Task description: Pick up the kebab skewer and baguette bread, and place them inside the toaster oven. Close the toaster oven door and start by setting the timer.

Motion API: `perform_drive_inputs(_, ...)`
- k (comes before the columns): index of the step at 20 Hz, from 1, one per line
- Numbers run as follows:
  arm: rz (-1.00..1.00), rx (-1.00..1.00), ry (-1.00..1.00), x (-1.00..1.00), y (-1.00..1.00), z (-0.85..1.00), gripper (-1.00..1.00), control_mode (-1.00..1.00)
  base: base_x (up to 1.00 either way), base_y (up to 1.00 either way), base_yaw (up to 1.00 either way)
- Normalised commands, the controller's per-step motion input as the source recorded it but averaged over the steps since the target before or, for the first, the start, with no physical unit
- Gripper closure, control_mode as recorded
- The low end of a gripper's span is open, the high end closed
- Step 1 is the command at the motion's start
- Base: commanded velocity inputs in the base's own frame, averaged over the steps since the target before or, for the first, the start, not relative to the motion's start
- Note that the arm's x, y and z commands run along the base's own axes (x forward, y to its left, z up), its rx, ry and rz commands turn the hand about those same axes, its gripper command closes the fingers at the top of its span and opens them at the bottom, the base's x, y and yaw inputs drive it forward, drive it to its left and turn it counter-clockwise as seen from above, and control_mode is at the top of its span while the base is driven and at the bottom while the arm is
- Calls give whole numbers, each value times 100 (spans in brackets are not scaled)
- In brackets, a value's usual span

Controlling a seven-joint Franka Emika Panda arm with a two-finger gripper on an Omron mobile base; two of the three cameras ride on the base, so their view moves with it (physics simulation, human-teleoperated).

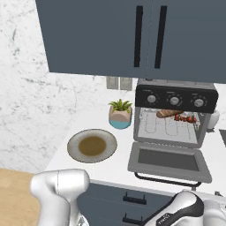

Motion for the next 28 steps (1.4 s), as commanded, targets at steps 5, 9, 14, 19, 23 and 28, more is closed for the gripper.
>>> perform_drive_inputs(5,0,3,-4,7,-28,-15,-100,-100,0,0,0)
perform_drive_inputs(9,0,1,-3,18,-19,-10,-100,-100,0,0,0)
perform_drive_inputs(14,0,0,-2,26,-1,-9,-100,-100,0,0,0)
perform_drive_inputs(19,0,0,-4,24,0,-3,-100,-100,0,0,0)
perform_drive_inputs(23,0,0,-3,27,0,0,-100,-100,0,0,0)
perform_drive_inputs(28,0,0,-4,27,0,0,-100,-100,0,0,0)
